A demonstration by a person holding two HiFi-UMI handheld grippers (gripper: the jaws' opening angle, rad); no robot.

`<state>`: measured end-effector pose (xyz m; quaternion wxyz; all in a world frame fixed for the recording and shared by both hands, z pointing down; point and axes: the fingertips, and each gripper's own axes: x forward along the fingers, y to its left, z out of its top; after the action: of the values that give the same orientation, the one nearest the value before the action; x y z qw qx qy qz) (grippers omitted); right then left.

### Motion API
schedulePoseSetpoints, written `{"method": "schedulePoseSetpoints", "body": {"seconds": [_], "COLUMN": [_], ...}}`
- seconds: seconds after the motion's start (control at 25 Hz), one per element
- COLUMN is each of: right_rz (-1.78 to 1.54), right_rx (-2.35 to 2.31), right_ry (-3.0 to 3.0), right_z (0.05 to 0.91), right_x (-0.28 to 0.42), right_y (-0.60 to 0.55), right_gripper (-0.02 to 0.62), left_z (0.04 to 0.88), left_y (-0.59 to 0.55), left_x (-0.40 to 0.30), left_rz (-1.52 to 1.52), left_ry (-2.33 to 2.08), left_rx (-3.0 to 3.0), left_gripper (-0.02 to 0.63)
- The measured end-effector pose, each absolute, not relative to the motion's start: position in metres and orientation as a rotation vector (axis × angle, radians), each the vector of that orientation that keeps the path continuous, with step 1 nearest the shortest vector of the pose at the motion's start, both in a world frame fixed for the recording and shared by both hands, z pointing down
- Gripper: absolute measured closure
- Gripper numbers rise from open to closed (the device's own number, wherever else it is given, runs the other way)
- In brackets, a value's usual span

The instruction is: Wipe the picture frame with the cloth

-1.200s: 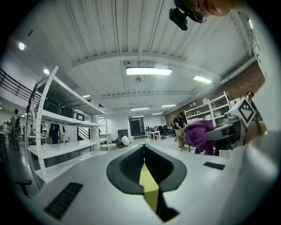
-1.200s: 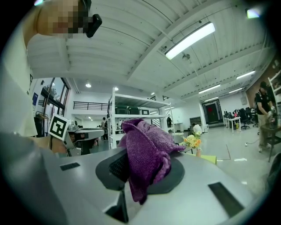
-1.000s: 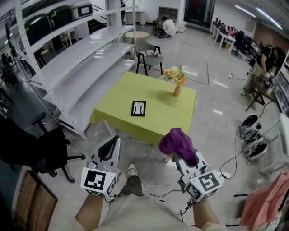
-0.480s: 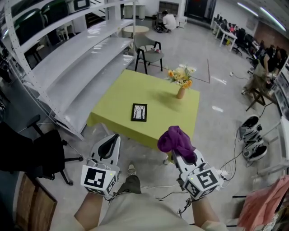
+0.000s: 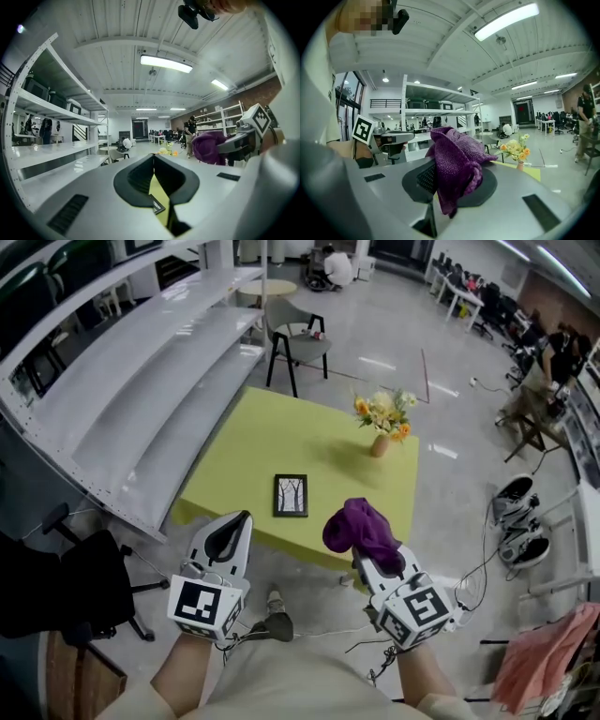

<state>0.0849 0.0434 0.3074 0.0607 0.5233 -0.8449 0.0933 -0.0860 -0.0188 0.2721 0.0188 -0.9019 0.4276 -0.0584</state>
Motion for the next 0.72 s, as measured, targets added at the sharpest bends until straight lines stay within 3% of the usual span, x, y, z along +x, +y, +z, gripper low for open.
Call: {"method": "schedulePoseSetpoints", "body": {"seconds": [0.72], "right_rz": [0.407], "right_rx": [1.555], "right_ry": [-2.484], "right_z": [0.348], "right_x": [0.059], "right_y": [-0.135], "right_gripper": [0.528], "left_z": [0.339], "left_y": [-0.172], "left_x": [-0.099], "left_rz": [-0.304], "left_ry": [1.296], "left_rx": [-2.935], "left_gripper": [0.597]}}
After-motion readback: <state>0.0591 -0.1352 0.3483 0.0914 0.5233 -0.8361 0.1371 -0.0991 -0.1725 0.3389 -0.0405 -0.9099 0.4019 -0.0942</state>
